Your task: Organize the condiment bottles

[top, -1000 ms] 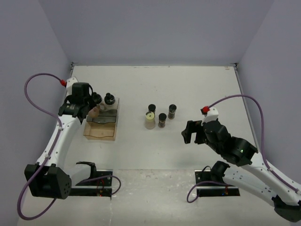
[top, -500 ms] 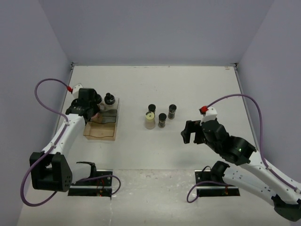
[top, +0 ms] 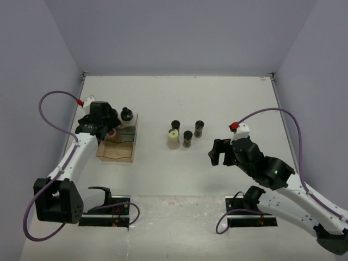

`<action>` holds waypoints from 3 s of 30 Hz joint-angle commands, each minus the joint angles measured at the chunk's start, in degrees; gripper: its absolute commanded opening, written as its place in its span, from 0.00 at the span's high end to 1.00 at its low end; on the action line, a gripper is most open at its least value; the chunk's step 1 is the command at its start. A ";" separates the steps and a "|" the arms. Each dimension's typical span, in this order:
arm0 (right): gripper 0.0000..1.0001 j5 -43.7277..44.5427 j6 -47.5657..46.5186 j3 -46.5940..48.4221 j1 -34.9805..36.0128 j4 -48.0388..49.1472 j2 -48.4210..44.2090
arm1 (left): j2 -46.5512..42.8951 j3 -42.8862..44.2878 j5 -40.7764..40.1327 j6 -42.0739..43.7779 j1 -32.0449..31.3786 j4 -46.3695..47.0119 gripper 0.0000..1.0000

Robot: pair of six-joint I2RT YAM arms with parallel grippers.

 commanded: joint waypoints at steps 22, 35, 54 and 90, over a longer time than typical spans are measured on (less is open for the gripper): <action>0.01 2.43 1.08 0.01 0.19 0.44 0.54 | 18.80 18.35 6.56 10.58 -41.63 5.95 0.10; 0.01 2.34 0.99 -0.17 0.19 0.62 0.98 | 25.13 19.33 6.92 9.98 -42.24 7.53 0.29; 0.01 1.99 0.82 -0.17 0.19 0.71 1.07 | 12.59 25.04 -15.40 1.54 -38.05 -14.35 1.00; 0.01 1.20 0.55 -0.26 0.45 0.88 1.60 | 5.28 4.48 2.52 5.14 -11.22 -0.38 0.75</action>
